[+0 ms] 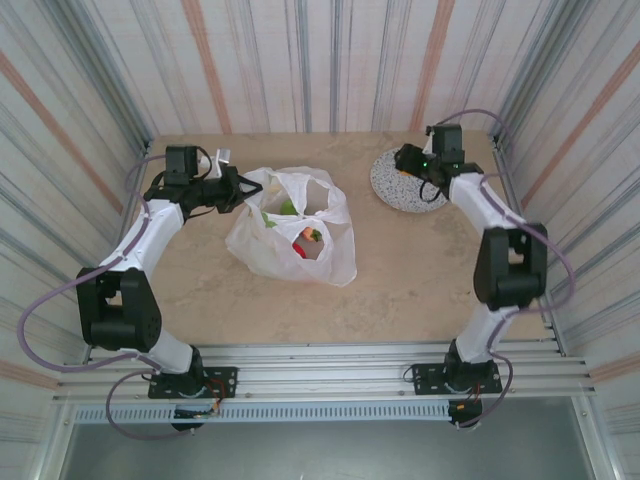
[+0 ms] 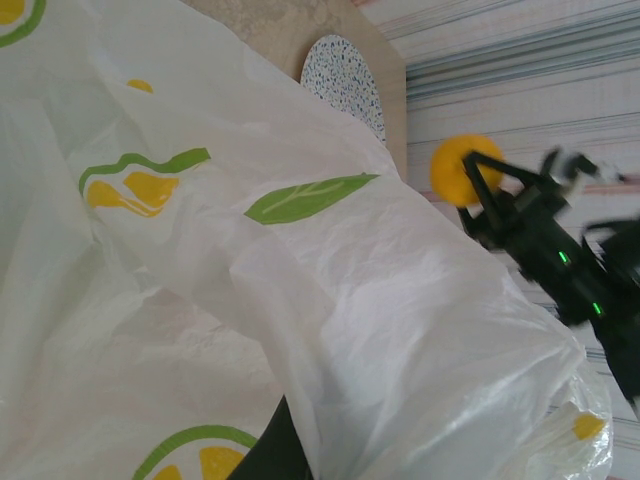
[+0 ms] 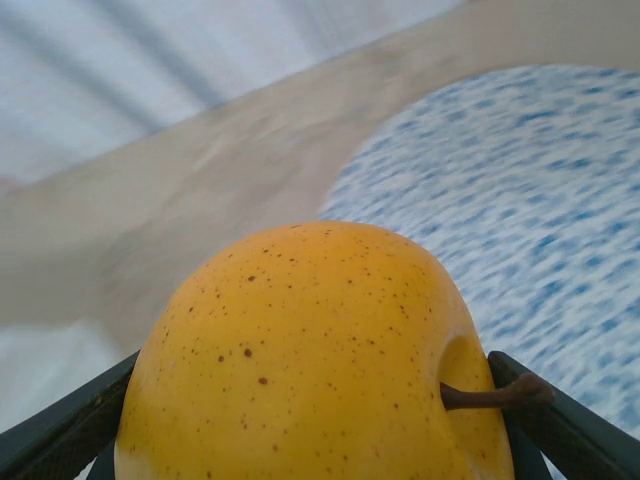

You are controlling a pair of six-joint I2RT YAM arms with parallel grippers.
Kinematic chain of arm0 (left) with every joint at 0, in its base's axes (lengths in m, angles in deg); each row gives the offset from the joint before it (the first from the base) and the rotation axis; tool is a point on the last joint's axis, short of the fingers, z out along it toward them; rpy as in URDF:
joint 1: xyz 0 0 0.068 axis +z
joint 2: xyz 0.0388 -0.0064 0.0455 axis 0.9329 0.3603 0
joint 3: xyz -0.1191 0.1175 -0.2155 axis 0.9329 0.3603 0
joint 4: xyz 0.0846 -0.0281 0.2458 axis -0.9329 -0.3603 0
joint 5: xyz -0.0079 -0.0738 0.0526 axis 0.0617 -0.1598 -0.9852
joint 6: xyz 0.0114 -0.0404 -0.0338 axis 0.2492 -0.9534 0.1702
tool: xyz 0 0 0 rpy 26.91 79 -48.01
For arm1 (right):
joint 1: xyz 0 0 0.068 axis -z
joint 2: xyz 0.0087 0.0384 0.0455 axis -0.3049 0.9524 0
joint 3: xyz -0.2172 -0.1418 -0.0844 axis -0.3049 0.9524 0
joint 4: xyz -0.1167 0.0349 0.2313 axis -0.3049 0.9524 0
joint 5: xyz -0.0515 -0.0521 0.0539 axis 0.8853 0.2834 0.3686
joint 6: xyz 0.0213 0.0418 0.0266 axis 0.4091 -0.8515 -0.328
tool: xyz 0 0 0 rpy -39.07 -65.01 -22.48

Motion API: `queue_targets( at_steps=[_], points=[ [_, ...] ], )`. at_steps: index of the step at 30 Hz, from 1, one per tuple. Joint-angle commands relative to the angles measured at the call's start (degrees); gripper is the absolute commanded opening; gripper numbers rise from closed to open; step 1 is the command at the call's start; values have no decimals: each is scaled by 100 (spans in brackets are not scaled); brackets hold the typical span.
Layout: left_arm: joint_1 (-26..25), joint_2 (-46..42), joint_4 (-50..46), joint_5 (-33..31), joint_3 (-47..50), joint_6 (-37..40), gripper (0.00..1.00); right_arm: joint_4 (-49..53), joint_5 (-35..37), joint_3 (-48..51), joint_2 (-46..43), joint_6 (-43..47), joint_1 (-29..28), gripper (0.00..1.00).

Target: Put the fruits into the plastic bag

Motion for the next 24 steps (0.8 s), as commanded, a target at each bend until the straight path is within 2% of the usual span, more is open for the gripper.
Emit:
queue_targets(
  at_steps=[1, 5, 8, 13, 17, 24],
  points=[
    [46, 20, 11, 114, 32, -47, 0, -201, -625, 962, -1166, 419, -499, 72],
    [40, -6, 20, 97, 43, -43, 0, -189, -1107, 2095, -2518, 548, -1034, 72],
    [36, -16, 14, 78, 43, -47, 0, 55, -1166, 2625, -3419, 741, -1393, 72],
    [21, -42, -15, 18, 33, -1, 0, 144, -1459, 3289, -4256, 995, -1826, 72],
    [7, -42, -41, -9, 26, 25, 0, -258, -1630, 3600, -4149, 997, -2089, 72],
    [-15, -34, -62, 0, 23, 40, 0, -842, -1254, 3373, -2994, 1106, -2520, 71]
  ],
)
